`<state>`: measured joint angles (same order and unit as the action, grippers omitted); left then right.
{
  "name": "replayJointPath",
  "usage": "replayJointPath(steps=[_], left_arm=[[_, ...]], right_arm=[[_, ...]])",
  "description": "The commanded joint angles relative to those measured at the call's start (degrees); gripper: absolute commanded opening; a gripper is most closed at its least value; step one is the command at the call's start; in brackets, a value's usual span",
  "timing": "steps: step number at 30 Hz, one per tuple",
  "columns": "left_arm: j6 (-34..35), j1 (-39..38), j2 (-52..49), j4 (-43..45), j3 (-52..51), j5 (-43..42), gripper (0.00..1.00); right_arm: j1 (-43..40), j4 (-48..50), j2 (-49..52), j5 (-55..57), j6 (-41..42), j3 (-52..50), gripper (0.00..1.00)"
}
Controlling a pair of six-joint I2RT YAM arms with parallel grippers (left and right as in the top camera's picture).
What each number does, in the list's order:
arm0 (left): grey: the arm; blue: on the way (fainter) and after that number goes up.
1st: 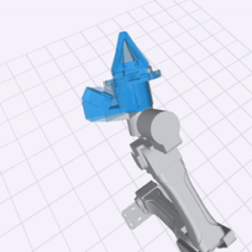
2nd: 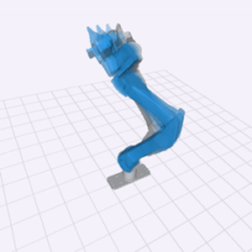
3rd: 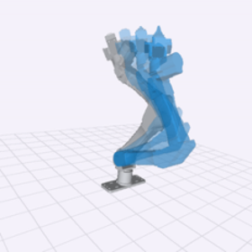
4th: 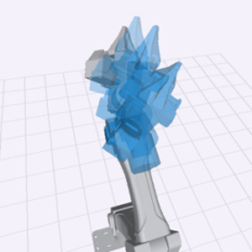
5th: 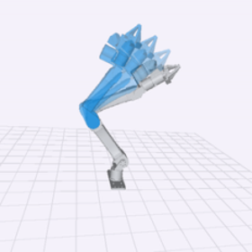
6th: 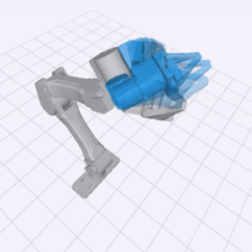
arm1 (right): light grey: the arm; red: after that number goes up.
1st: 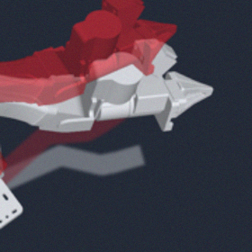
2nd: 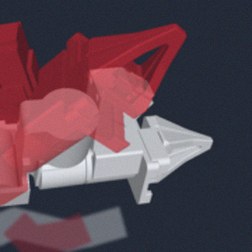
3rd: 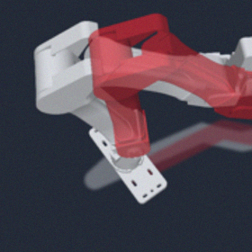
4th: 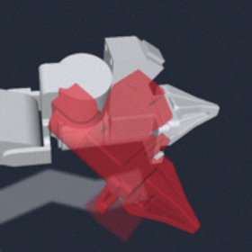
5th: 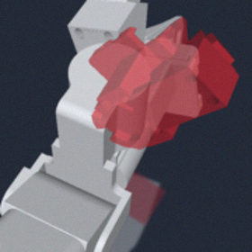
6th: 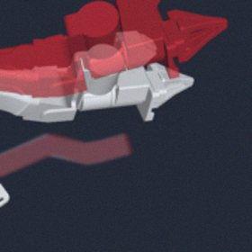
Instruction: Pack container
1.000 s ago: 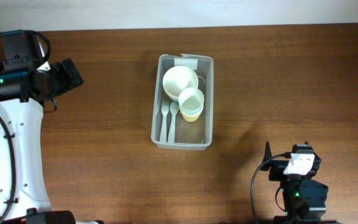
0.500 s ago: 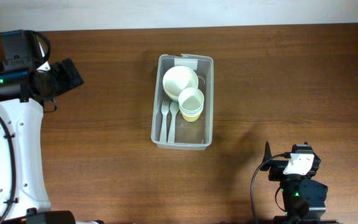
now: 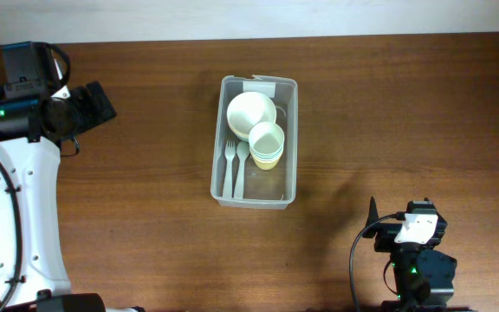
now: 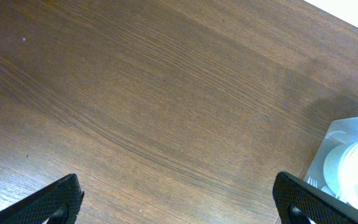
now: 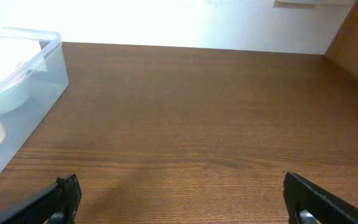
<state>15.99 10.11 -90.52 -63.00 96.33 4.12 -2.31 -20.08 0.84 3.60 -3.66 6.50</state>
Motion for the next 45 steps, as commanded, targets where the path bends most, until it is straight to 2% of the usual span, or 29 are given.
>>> replayJointPath(steps=[1, 7, 11, 14, 17, 22, 30, 38, 45], left_arm=[[-0.9, 0.2, 0.3, 0.0, 0.7, 1.5, 1.00], [-0.9, 0.2, 3.2, 0.8, 0.3, 2.8, 1.00], [-1.4, -2.3, 8.9, 11.1, -2.4, 2.2, 1.00], [-11.3, -4.8, 16.6, 23.6, -9.7, -3.4, 1.00], [-19.2, -5.7, 23.6, 28.7, -16.6, -5.8, 1.00], [-20.9, -5.7, 34.9, 28.8, -28.8, -5.7, 1.00], [-20.8, -5.7, 55.7, 33.6, -56.2, -7.0, 1.00], [-20.8, -7.1, 69.3, 33.7, -70.0, -8.0, 1.00], [-20.8, -7.1, 74.7, 34.3, -78.2, -8.0, 1.00]], right_arm=[[0.0, 0.2, -0.6, -0.3, -0.4, -0.5, 0.99], [0.0, 0.2, -0.6, -0.3, -0.4, -0.5, 0.99], [0.0, 0.2, -0.6, -0.3, -0.4, -0.5, 0.99], [0.0, 0.2, -0.6, -0.3, -0.4, -0.5, 0.99], [0.0, 0.2, -0.6, -0.3, -0.4, -0.5, 0.99], [0.0, 0.2, -0.6, -0.3, -0.4, -0.5, 0.99], [0.0, 0.2, -0.6, -0.3, -0.4, -0.5, 0.99], [0.0, 0.2, -0.6, -0.3, -0.4, -0.5, 0.99], [0.0, 0.2, -0.6, -0.3, -0.4, -0.5, 0.99]])
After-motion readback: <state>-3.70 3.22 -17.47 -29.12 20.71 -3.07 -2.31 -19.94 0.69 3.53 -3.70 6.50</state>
